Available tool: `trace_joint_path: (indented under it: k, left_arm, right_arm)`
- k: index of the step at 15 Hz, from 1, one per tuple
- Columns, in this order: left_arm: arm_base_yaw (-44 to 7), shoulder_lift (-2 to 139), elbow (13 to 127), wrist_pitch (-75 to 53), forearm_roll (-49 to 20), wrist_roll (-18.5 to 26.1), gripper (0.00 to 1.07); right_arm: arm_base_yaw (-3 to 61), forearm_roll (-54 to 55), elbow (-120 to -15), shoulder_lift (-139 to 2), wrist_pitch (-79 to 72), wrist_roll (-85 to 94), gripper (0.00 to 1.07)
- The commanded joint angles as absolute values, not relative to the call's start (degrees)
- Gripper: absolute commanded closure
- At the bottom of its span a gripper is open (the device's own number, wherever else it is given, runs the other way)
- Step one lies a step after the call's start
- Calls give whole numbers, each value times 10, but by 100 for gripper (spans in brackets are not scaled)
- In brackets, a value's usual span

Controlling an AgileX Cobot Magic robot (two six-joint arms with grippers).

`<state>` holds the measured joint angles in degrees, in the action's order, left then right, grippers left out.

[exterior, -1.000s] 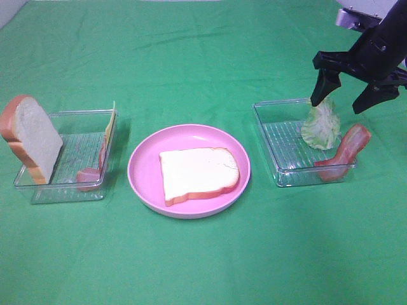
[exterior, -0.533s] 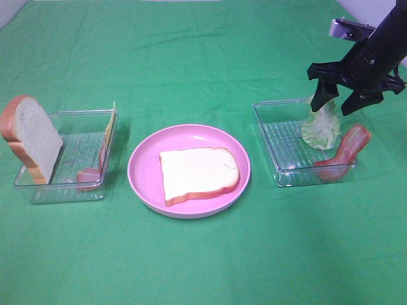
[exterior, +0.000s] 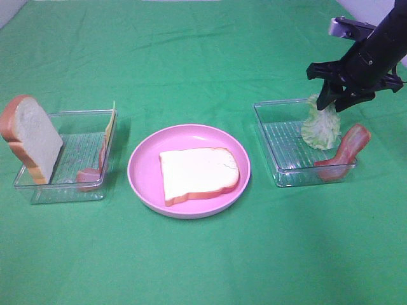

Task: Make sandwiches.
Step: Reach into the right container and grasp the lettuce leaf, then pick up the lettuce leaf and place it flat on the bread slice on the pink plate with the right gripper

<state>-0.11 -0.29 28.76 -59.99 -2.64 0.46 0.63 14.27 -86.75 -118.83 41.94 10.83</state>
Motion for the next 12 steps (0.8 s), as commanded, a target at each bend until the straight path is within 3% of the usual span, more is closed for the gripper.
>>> trace_joint_path:
  k: [1, 2, 3, 10, 12]
  left_arm:
    - [-1, -14, 287, -595, -28, 6, 42]
    - [-1, -14, 287, -595, -28, 6, 42]
    - [-1, -14, 287, -595, -28, 6, 42]
    - [-1, -14, 287, -595, -28, 6, 42]
    - [-1, -14, 287, -595, -28, 6, 42]
  right_arm:
    - [7, 143, -870, -1199, 416, 112, 92]
    - [7, 143, -870, -1199, 413, 109, 105]
    - [7, 143, -870, -1199, 413, 109, 107]
    - [7, 172, -870, -1148, 422, 107, 107]
    - [7, 233, -870, -1105, 462, 115, 107]
